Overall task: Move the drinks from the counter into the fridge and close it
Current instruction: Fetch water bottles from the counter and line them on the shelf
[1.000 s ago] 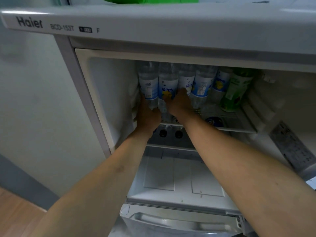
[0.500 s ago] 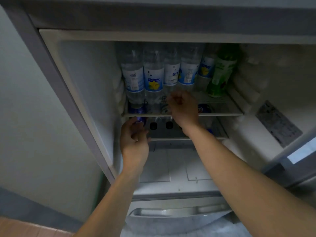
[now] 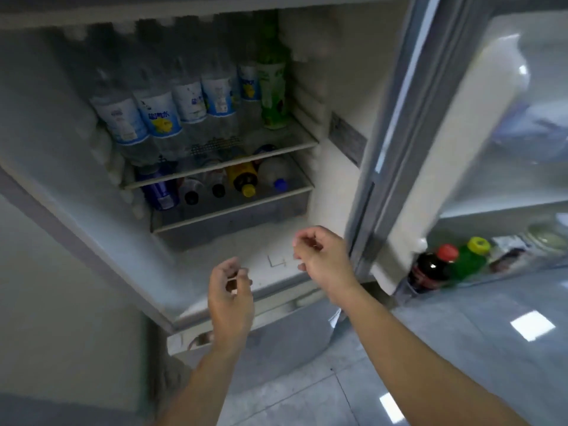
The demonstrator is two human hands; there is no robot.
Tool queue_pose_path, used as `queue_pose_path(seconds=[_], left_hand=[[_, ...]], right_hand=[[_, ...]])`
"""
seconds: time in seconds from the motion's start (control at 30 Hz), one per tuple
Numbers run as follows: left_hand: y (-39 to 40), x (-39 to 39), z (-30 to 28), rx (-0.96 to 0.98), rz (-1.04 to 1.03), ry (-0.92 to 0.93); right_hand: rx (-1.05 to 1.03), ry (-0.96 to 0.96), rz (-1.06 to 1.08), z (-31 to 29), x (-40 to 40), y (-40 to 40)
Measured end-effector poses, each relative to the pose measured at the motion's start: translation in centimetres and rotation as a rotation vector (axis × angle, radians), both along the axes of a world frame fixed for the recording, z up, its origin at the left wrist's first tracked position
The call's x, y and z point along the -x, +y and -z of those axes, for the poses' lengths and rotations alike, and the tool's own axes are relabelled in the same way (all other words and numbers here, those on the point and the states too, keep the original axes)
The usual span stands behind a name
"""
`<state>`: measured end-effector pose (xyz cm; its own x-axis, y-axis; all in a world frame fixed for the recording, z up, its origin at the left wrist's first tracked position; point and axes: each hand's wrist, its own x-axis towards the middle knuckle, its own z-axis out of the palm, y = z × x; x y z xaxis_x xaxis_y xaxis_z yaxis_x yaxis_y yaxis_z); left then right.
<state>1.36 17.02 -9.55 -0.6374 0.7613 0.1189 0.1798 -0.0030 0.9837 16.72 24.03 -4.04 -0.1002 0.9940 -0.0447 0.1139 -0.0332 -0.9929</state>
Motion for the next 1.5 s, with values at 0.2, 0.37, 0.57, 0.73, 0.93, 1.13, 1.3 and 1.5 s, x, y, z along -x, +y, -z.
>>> queue_pose_path(seconds=[0.2,0.37,0.57,0.73,0.93,1.13,1.3,1.5], left_hand=[[-5.3,-9.0,4.4,0.118,0.258,0.084],[-10.8,-14.5,9.7,0.386,0.526,0.123],[-16.9,-15.3,16.7,0.996,0.724,0.257],[-18.6,-13.1,19.2,1.211,0.699,0.325],[-16.4,-13.4,20.5,1.266,0.788,0.393],[-12.5,-19.2,20.9,1.294,0.963,0.406],[-9.1,-29.1,20.7,1.239,1.114,0.357],[-6.4,-41.4,20.2,1.156,1.228,0.326]], right_hand=[[0.139,-0.006,0.328,5.2,-14.3,-9.4],[0.334,-0.008,0.614,10.5,-25.1,-20.4],[0.628,0.052,0.891,17.3,-33.0,-34.5],[0.867,0.065,1.017,21.0,-34.2,-43.6],[1.076,0.071,1.135,22.6,-32.7,-50.7],[1.210,0.159,1.269,23.4,-31.2,-53.6],[1.260,0.221,1.327,24.0,-31.3,-54.5],[1.305,0.306,1.358,25.3,-35.7,-54.2]])
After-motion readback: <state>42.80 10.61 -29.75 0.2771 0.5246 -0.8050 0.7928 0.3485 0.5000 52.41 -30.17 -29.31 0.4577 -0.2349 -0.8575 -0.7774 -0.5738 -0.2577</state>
